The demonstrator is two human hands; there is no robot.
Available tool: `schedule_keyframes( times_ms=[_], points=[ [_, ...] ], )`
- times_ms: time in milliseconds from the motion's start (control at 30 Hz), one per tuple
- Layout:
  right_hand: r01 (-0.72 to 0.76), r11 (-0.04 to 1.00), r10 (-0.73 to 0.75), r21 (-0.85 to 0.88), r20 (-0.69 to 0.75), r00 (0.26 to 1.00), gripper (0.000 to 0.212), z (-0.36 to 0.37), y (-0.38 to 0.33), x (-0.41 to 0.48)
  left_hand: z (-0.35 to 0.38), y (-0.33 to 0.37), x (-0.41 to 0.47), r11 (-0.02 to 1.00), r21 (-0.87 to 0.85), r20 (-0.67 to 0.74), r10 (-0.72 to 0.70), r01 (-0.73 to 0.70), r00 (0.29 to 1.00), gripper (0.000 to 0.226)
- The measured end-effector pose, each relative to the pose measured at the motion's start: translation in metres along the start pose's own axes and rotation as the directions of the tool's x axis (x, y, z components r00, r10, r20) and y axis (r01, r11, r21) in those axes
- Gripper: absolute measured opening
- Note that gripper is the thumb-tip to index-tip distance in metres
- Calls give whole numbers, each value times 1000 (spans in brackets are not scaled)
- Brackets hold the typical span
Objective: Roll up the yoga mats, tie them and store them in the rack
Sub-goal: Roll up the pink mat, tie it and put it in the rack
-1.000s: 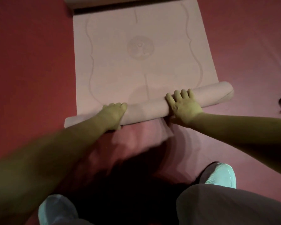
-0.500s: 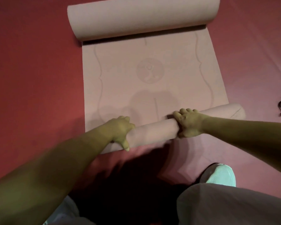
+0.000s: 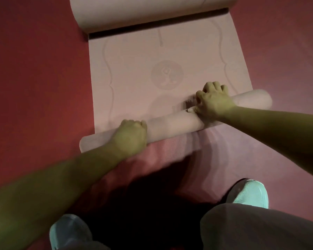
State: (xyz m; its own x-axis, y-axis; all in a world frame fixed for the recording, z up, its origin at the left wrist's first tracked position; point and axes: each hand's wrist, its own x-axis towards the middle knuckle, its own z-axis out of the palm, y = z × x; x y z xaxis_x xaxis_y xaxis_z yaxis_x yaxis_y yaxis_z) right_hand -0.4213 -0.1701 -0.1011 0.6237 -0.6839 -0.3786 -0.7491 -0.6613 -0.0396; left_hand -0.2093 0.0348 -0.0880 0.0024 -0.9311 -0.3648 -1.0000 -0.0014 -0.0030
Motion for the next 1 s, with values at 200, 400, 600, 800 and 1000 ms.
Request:
schedule_keyframes(
  times_ms=[200, 400, 600, 800, 1000],
  points=[
    [-27, 999, 25, -43, -53, 998, 73, 14, -6, -24, 37, 19, -1, 980, 82, 101, -191, 183, 976, 117],
    [-150, 988, 146, 23, 120, 982, 91, 16, -17, -33, 24, -9, 31, 983, -11, 111, -180, 182, 977, 85],
    [71, 977, -27, -200, 211, 977, 114, 10, -3, -43, 10, -3, 15, 927, -337, 354, -39, 166, 935, 87],
    [240, 928, -169, -284, 251, 953, 114, 28, 7, -75, 21, 26, -12, 973, -231, 466, 115, -5, 877, 73],
    [252, 962, -197, -104, 376, 906, 108, 6, 10, -34, -3, 0, 17, 988, -147, 532, 117, -45, 839, 93]
  ],
)
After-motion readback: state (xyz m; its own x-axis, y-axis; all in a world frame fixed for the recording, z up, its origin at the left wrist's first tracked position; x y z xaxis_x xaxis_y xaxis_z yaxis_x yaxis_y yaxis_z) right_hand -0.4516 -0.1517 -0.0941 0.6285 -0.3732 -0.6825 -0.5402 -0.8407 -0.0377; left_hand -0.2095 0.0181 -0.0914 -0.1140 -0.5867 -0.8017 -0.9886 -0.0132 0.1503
